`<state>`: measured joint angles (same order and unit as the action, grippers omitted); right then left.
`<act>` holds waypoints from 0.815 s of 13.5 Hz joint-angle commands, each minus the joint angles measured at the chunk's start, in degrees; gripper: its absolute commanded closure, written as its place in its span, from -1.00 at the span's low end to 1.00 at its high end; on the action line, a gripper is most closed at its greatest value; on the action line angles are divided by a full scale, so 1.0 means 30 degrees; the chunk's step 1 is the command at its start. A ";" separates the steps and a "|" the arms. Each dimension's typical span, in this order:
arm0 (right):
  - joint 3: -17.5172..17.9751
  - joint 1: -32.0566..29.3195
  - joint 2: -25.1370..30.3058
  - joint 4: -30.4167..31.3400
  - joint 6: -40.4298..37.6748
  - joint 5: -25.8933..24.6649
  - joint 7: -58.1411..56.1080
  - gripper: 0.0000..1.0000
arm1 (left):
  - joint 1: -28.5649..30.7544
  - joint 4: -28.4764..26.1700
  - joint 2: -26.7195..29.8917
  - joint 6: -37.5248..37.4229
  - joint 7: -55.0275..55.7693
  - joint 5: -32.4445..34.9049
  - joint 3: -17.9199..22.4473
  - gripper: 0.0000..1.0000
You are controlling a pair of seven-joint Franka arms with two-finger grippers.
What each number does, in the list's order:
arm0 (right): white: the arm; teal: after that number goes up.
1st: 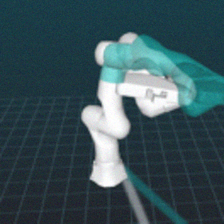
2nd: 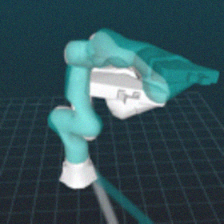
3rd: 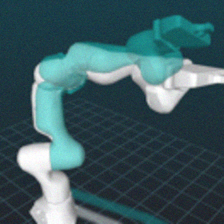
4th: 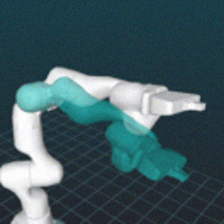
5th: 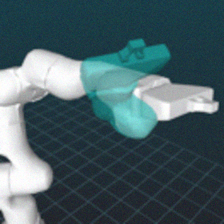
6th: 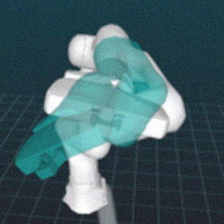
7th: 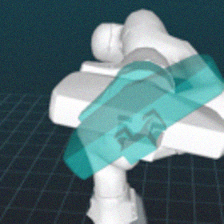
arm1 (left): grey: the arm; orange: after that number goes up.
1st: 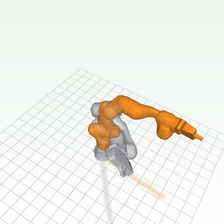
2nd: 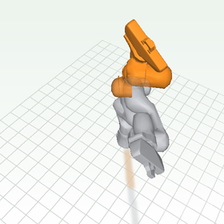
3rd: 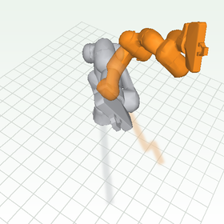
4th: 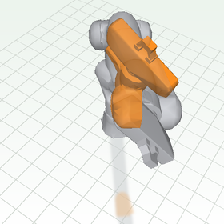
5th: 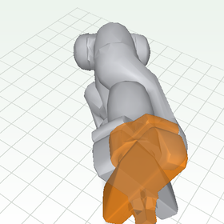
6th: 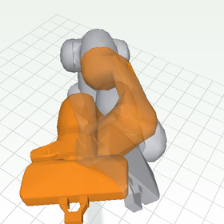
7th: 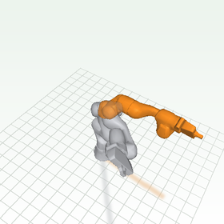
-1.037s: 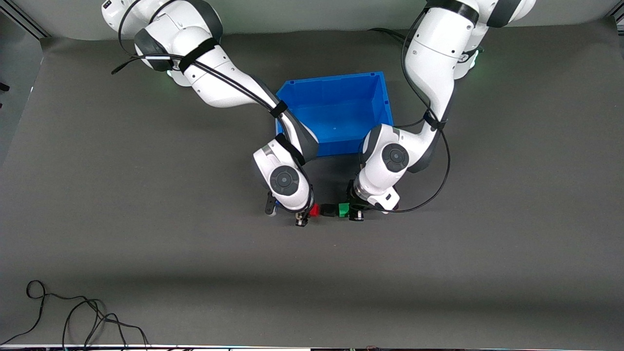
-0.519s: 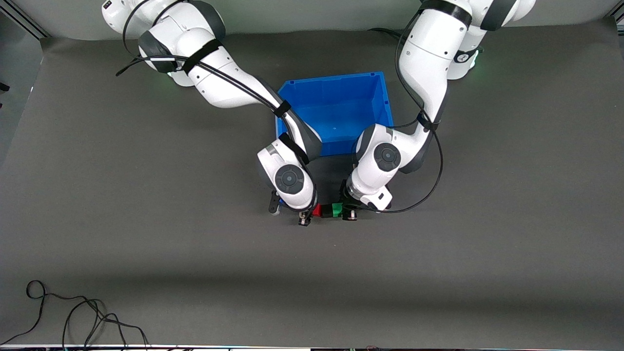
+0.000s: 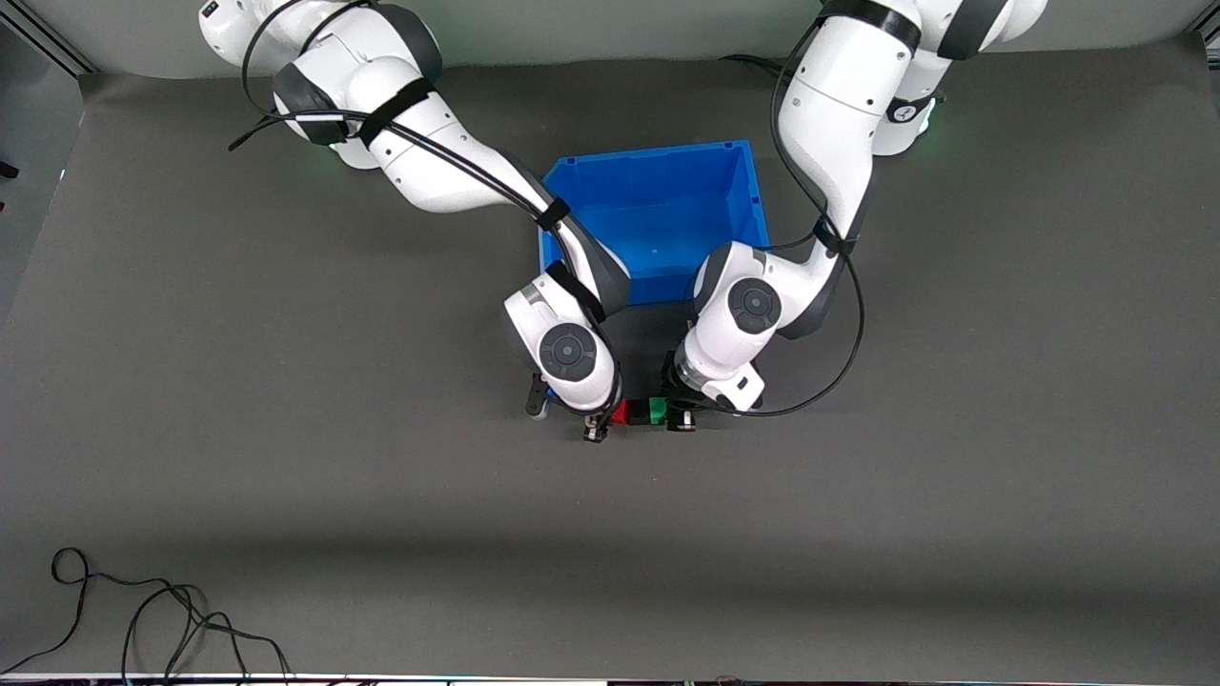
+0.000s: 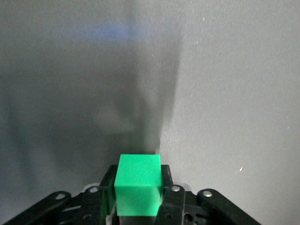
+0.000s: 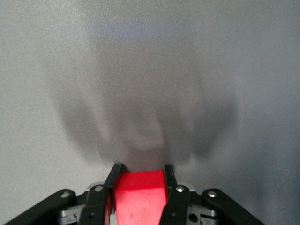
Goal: Attach green and red cubes to black cube
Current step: 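Press the red and green cubes against the black cube's sides, then open both grippers and lift them away from the cubes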
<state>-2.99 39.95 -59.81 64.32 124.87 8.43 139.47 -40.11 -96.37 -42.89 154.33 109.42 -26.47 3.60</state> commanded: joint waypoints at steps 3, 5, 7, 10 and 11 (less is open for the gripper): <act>-0.0057 -0.0046 -0.1100 -0.1285 0.0360 -0.0437 0.0504 0.02 | -0.0284 0.0481 -0.0234 0.0059 0.0646 0.0241 0.0322 -1.00; -0.0086 -0.0075 -0.1012 -0.1518 0.0360 -0.0437 0.0182 -0.68 | -0.0051 0.0394 -0.0118 0.0001 0.0530 0.0386 0.0380 -1.00; -0.0086 -0.0249 -0.0750 -0.1548 0.0272 -0.0378 0.0005 -0.77 | 0.0214 0.0277 0.0233 -0.0436 0.0441 0.0679 0.1138 -1.00; 0.0001 -0.0865 0.0244 -0.1548 -0.0572 -0.0261 -0.1747 -0.77 | 0.0884 -0.0716 0.1694 -0.1957 -0.1512 0.0739 0.2341 -1.00; -0.0028 -0.1011 0.0683 -0.1548 -0.1303 -0.0232 -0.2711 -0.77 | 0.1613 -0.1097 0.2309 -0.2455 -0.2566 0.0739 0.2344 -1.00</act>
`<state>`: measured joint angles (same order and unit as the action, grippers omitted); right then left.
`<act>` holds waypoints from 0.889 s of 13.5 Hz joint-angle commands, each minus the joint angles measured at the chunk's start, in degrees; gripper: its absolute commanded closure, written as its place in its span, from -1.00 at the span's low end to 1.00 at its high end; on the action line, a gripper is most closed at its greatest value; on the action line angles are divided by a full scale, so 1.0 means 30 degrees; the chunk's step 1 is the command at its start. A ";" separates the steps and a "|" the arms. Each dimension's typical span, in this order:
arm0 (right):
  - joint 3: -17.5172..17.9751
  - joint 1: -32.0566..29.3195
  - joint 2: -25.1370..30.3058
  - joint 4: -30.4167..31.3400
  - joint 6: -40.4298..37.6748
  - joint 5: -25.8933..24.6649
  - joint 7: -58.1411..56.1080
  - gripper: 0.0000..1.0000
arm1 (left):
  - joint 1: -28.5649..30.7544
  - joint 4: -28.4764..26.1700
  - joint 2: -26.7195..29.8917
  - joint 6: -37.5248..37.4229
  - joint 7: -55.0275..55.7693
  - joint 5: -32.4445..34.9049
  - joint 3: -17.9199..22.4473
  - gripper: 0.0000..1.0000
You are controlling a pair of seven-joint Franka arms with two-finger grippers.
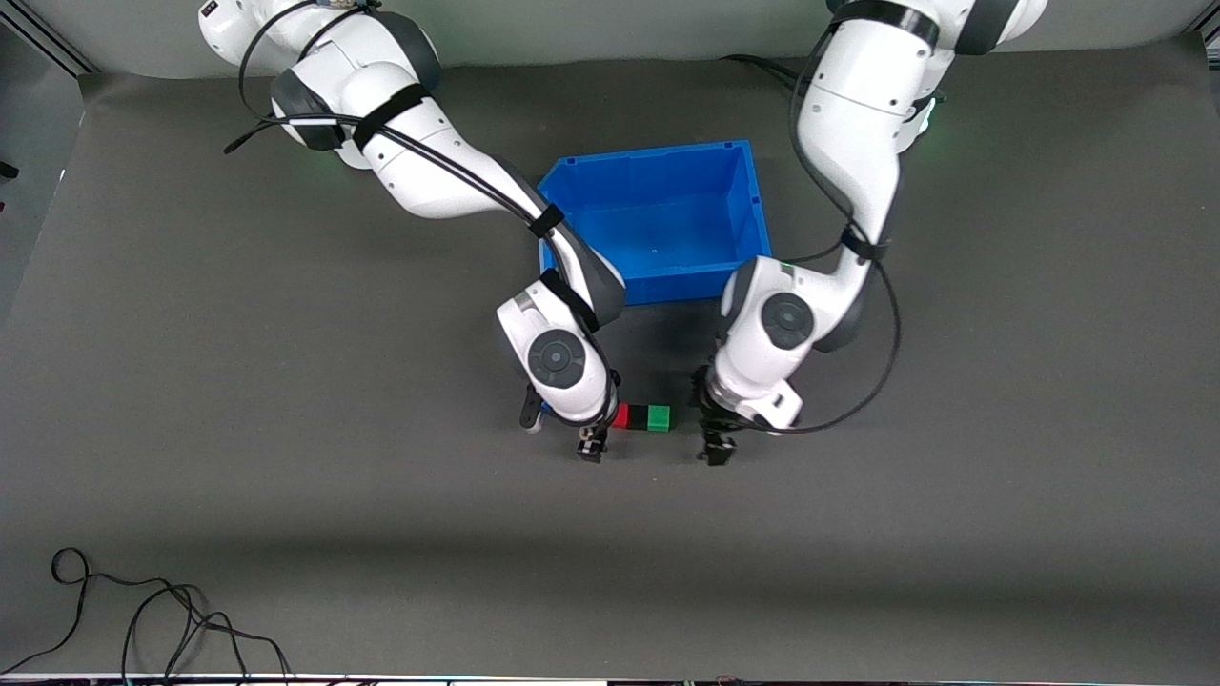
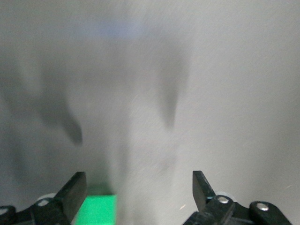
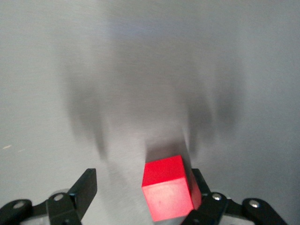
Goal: Attach green and red cubes to black cube
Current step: 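Open both grippers and lift them away from the cubes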
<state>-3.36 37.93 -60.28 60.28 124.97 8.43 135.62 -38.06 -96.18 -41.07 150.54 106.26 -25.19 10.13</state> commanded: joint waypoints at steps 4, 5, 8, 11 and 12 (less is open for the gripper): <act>0.0125 -0.1479 0.3563 -0.0114 -0.5553 -0.0173 -0.5939 -0.77 | 0.4036 -0.2098 0.4221 -0.5254 -0.8008 0.0310 0.0197 -1.00; 0.0125 -0.1801 0.4296 -0.0056 -0.6666 -0.0144 -0.7110 -0.77 | 0.4799 -0.2099 0.4807 -0.6339 -0.9593 0.0339 0.0226 -1.00; 0.0066 -0.3235 0.7018 0.0148 -1.0736 0.0529 -1.2756 -0.81 | 0.7143 -0.2041 0.6740 -0.9941 -1.4310 0.1651 0.0255 -1.00; -0.0110 -0.4844 0.9275 0.0149 -1.4545 0.0559 -1.8293 -0.82 | 0.8844 -0.1894 0.8586 -1.2847 -1.8764 0.3382 0.0255 -1.00; -0.0110 -0.5605 1.0096 0.0149 -1.5863 0.0560 -2.0372 -0.82 | 0.9372 -0.1720 0.9144 -1.3666 -2.0374 0.3822 0.0255 -1.00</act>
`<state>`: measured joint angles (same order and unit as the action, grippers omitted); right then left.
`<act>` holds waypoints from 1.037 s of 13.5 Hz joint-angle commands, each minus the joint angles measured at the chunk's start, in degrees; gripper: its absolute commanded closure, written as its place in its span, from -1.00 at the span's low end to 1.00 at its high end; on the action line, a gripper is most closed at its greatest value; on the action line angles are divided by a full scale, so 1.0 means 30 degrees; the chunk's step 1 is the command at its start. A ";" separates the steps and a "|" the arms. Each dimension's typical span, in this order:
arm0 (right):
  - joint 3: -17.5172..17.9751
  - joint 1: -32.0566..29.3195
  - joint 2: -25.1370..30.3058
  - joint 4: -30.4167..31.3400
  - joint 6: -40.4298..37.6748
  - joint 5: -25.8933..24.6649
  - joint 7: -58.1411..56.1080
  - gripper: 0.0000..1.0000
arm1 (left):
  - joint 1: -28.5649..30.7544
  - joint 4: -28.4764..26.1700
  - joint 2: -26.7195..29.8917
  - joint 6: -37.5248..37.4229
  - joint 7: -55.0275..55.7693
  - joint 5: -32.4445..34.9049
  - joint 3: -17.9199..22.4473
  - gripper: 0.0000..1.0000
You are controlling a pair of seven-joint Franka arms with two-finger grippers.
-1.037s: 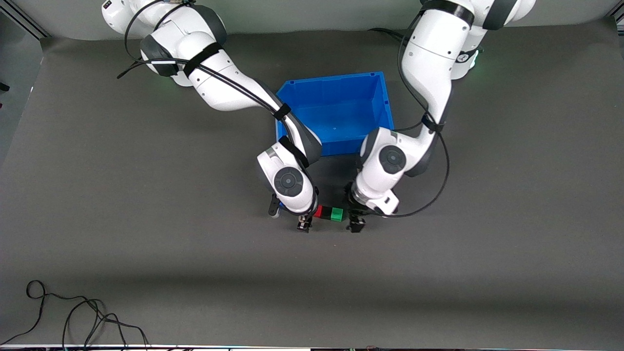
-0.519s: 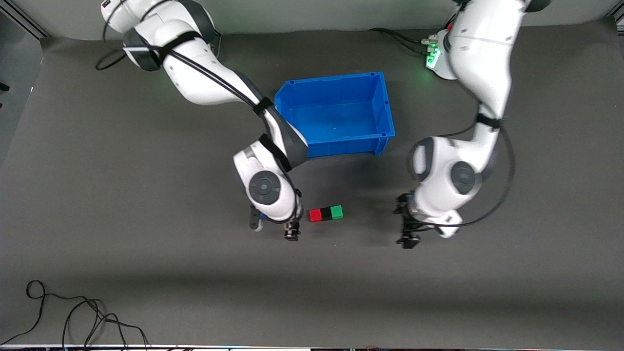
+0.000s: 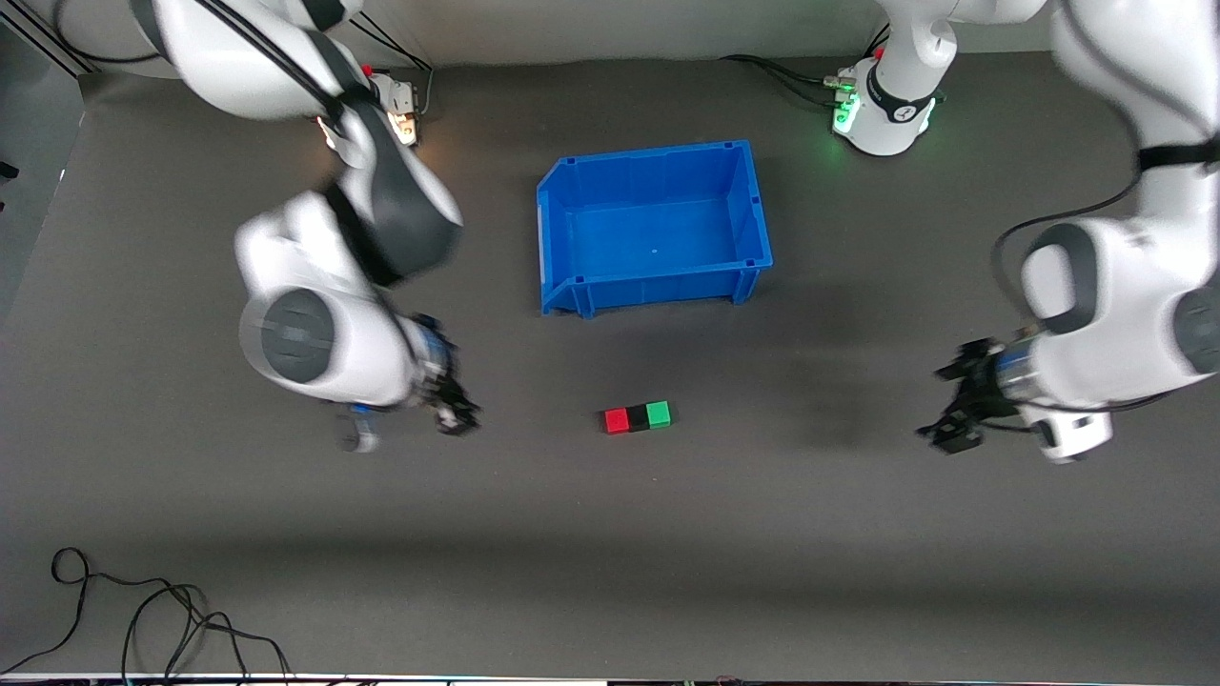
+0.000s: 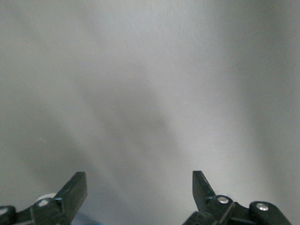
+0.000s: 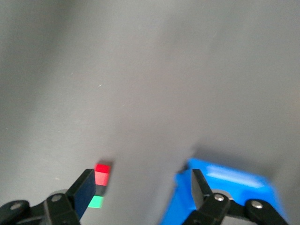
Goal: Attach green and red cubes to black cube
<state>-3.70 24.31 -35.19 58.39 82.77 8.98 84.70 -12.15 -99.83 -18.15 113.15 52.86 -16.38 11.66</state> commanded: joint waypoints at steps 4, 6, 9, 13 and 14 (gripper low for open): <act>-0.0054 -0.3938 0.5218 0.2561 -0.4092 0.0116 -1.2891 -0.82 | 0.1852 0.1540 0.3003 -0.5831 -0.9372 0.1738 -0.0253 -1.00; -0.0811 -0.4558 0.6627 0.3793 -0.4210 -0.0235 -1.6612 -0.82 | 0.1648 0.2453 0.3149 -0.6717 -1.1631 0.3168 -0.0340 -1.00; -0.2276 -0.4560 0.7745 0.4296 -0.4210 -0.1234 -2.1221 -0.82 | 0.1529 0.2544 0.4231 -0.7185 -1.5380 0.3908 -0.0545 -1.00; -0.3217 -0.4473 0.8300 0.5814 -0.2780 -0.1497 -2.3127 -0.82 | 0.0743 0.2339 0.5375 -0.6954 -1.6998 0.4955 -0.0604 -1.00; -0.3219 -0.4472 0.8593 0.6457 -0.2078 -0.1817 -2.3948 -0.82 | 0.0332 0.2194 0.5522 -0.6838 -1.7061 0.5426 -0.0575 -1.00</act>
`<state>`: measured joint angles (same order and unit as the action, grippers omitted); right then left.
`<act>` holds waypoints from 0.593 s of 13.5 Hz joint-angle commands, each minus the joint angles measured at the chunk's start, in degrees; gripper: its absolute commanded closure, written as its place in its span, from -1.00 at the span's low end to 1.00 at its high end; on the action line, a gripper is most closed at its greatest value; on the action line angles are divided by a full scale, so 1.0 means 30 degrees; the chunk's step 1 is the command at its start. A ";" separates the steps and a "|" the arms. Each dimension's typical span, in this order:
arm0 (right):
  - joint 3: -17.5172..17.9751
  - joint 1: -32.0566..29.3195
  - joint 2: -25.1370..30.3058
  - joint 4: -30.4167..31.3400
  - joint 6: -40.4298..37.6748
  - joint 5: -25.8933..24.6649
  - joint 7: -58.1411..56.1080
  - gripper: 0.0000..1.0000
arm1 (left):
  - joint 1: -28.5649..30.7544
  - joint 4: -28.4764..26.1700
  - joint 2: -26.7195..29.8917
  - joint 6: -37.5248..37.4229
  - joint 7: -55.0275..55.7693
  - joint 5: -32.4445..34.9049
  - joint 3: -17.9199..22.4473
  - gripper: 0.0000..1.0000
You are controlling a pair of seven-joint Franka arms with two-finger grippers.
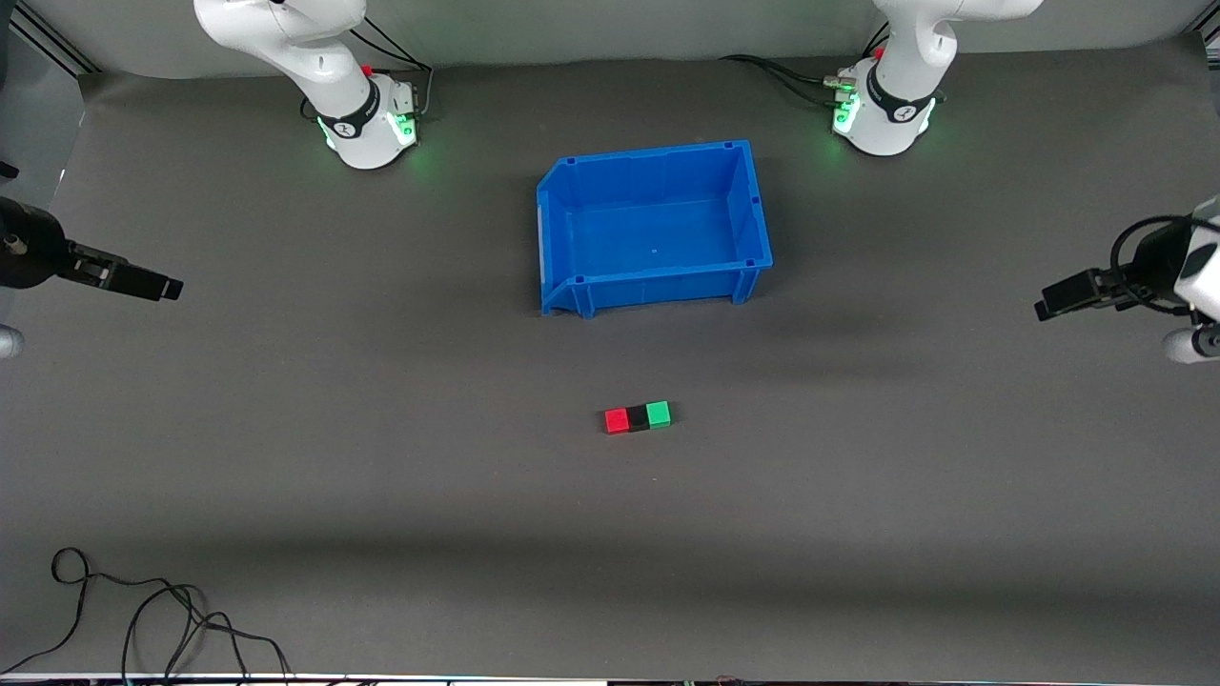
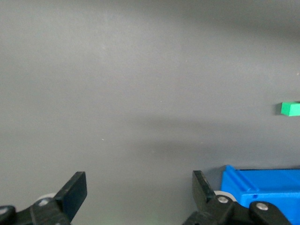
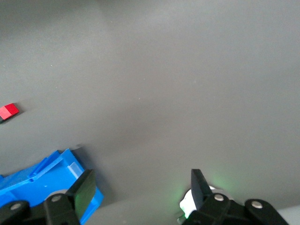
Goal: Attach green and red cubes to black cube
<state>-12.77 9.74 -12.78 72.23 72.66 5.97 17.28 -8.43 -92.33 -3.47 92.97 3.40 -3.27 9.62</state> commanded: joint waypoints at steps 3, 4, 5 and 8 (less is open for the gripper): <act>-0.0169 0.0561 0.2672 0.4563 0.4070 -0.1083 -0.2479 -0.81 | -0.1058 -0.0336 0.0835 -0.0083 -0.0607 0.1148 -0.0216 -1.00; -0.0140 0.0795 0.3172 0.5503 0.4951 -0.1228 -0.2508 -0.81 | -0.1058 -0.0307 0.0806 -0.0083 -0.0607 0.1148 -0.0218 -1.00; -0.0139 0.1087 0.3351 0.5860 0.5308 -0.1549 -0.2480 -0.81 | -0.0913 -0.0336 0.0806 -0.0083 -0.0636 0.1148 -0.0247 -1.00; 0.0006 0.1150 0.3353 0.5952 0.5428 -0.1845 -0.2479 -0.81 | 0.1101 -0.0307 0.0806 -0.0083 -0.1252 0.0914 -0.2053 -1.00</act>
<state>-12.91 12.67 -5.08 87.01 87.01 2.16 10.86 -9.60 -92.46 -2.21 92.97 1.44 -0.82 7.67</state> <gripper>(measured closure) 0.093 0.000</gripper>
